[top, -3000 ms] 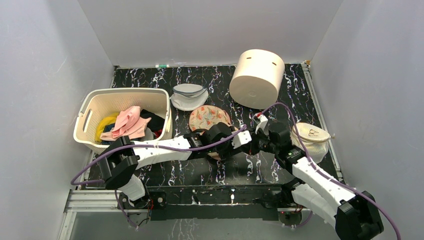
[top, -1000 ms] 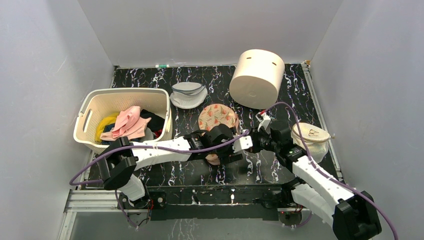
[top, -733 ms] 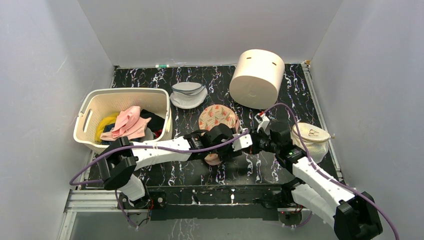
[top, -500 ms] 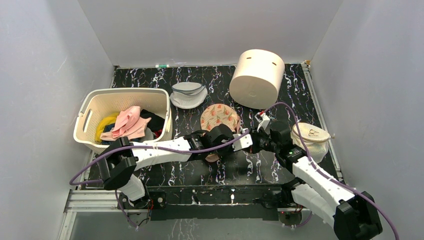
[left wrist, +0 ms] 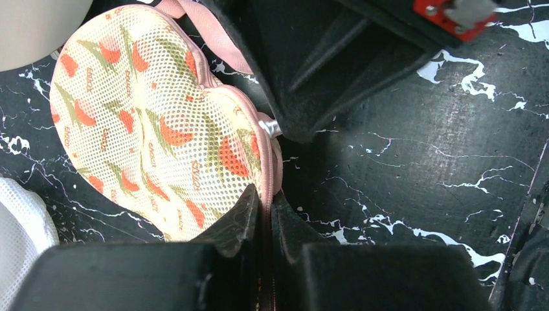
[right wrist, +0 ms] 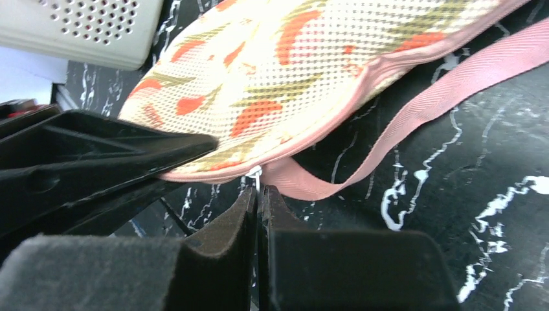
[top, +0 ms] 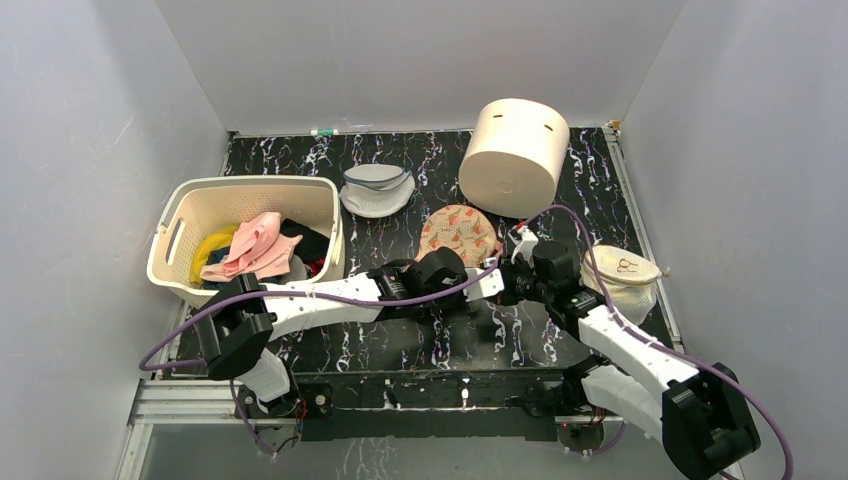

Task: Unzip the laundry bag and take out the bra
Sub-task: Unzip the laundry bag at the center of the board.

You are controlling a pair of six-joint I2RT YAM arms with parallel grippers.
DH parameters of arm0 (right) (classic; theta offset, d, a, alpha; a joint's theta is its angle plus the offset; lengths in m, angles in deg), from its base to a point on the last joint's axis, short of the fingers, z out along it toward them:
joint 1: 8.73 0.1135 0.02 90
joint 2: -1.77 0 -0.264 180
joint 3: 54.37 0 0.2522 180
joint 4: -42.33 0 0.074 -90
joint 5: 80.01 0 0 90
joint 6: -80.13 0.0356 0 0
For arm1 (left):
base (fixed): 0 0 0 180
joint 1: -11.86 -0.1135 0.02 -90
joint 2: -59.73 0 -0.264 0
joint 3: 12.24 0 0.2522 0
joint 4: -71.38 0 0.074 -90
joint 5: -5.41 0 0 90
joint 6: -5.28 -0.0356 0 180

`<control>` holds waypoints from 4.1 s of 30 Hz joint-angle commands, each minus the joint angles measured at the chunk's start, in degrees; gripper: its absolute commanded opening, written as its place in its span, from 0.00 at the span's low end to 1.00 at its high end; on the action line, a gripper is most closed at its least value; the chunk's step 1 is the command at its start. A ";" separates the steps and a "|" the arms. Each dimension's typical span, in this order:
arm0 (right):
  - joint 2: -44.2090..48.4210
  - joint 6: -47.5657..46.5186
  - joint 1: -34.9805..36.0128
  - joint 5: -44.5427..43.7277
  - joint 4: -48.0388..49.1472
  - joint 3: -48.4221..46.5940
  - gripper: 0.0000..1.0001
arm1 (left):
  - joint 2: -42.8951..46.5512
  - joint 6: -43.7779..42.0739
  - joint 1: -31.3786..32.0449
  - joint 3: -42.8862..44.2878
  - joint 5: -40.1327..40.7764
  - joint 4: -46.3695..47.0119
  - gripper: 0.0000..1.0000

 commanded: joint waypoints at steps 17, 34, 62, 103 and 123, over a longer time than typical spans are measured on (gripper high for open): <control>-5.49 -4.71 -11.11 9.28 3.09 -3.81 0.00 | 2.93 -0.99 0.22 0.72 3.32 -1.32 0.28; -1.74 5.21 0.90 5.76 8.28 -3.00 0.00 | 3.07 0.87 0.83 0.44 0.90 -0.50 0.73; 0.95 2.36 -3.15 -6.47 2.05 -2.67 0.00 | 4.13 -1.67 0.75 -0.32 6.70 -0.70 0.00; 1.43 5.76 4.29 0.27 7.37 -3.64 0.00 | 3.01 -1.22 0.92 -0.05 6.75 -1.24 0.15; 7.26 0.41 -11.47 -6.05 -7.31 -3.45 0.00 | 3.10 -2.25 0.94 -0.71 9.39 -0.87 0.00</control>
